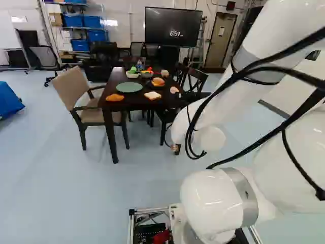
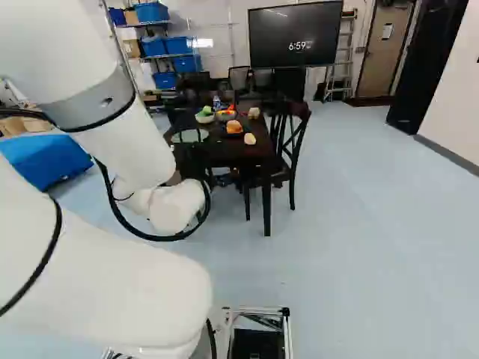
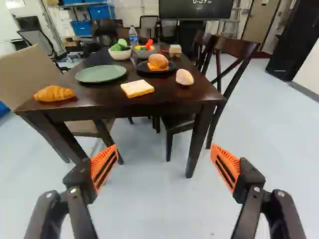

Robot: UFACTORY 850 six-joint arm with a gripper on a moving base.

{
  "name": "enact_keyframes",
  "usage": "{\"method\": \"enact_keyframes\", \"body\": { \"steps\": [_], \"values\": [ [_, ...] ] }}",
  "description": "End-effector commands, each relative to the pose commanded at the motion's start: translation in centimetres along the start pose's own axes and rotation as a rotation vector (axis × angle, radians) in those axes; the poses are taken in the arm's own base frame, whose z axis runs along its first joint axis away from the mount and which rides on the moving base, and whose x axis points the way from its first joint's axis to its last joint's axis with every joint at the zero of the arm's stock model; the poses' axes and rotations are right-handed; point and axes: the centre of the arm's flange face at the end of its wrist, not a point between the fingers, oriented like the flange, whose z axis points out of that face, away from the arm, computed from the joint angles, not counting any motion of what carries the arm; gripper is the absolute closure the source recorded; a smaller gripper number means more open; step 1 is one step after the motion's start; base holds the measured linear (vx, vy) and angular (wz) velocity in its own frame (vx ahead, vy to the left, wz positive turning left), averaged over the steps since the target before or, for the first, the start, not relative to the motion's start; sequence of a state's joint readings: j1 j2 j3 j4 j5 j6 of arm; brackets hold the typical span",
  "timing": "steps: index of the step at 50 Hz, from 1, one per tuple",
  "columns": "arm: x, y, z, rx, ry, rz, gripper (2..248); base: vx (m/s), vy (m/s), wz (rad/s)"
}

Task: Move the croissant to the empty plate

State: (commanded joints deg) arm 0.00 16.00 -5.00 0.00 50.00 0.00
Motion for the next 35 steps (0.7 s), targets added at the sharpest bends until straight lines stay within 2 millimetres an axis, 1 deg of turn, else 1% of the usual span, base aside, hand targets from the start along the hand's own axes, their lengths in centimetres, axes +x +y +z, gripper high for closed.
{"method": "enact_keyframes", "body": {
  "steps": [23,30,35],
  "values": [
    [0.00,0.00,0.00,0.000,0.000,0.000,3,0.002,0.000,0.000],
    [0.00,0.00,0.00,0.000,0.000,0.000,3,0.071,0.012,0.052],
    [0.00,0.00,0.00,0.000,0.000,0.000,3,0.106,0.035,0.167]
  ]
}}
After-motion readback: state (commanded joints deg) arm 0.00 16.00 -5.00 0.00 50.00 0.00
